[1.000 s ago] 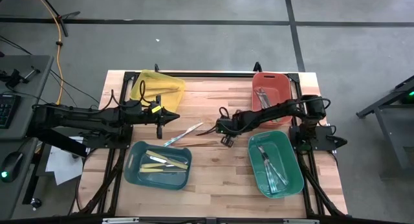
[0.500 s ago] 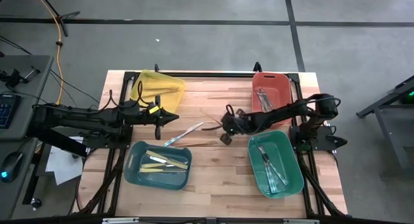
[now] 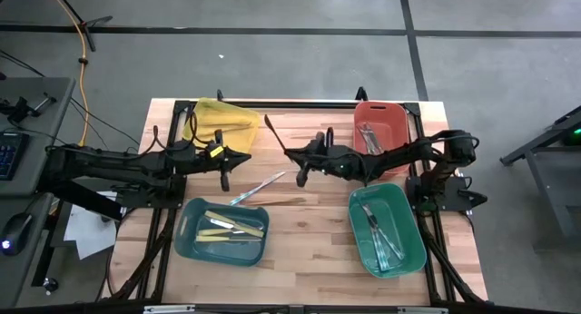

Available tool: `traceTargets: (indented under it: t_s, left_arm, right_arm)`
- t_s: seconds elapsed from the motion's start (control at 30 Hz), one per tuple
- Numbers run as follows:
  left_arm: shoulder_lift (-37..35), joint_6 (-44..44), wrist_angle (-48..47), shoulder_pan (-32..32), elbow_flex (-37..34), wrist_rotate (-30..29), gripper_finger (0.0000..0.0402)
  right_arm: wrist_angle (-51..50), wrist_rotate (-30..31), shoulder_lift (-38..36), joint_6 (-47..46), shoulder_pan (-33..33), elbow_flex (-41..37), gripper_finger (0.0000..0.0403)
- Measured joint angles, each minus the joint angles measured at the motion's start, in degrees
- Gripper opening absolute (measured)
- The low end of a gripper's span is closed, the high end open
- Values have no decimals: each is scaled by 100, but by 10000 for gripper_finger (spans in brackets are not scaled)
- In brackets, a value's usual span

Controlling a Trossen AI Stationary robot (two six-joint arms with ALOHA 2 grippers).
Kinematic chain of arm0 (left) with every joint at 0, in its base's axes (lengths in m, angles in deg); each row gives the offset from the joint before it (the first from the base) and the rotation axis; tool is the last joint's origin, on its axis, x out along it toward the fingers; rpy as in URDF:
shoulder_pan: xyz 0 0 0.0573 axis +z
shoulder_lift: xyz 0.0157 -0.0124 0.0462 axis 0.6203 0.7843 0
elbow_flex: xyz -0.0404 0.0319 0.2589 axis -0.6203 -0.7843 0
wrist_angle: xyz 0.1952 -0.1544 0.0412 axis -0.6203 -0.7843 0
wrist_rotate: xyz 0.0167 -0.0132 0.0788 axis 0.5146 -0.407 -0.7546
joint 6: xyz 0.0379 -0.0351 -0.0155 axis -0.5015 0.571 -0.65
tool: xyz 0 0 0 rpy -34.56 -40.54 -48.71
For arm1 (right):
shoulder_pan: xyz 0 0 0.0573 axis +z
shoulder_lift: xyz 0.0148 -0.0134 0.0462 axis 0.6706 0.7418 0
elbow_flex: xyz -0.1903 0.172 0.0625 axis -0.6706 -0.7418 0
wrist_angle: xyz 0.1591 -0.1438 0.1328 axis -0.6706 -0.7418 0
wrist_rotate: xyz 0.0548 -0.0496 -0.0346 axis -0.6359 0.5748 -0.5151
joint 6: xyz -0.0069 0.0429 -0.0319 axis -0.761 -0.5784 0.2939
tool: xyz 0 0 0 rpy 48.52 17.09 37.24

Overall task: Sort silverware by color (type)
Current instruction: Put the gold knife into the yellow bin

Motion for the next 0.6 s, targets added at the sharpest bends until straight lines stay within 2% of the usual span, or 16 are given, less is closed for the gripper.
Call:
traceTargets:
  t_s: [0.13,0.23,0.43,0.6]
  left_arm:
    - [318,-3,556,0,-14,-1,9]
    - [742,-4,1151,0,-72,28,32]
    - [1601,81,2478,0,-107,65,107]
    - [1976,261,3249,0,-107,195,162]
  right_arm:
    - [316,-153,0,174,-59,0,0]
    - [359,-218,0,214,-61,0,0]
    - [419,-374,0,321,17,2,0]
    - [518,-491,67,321,103,7,0]
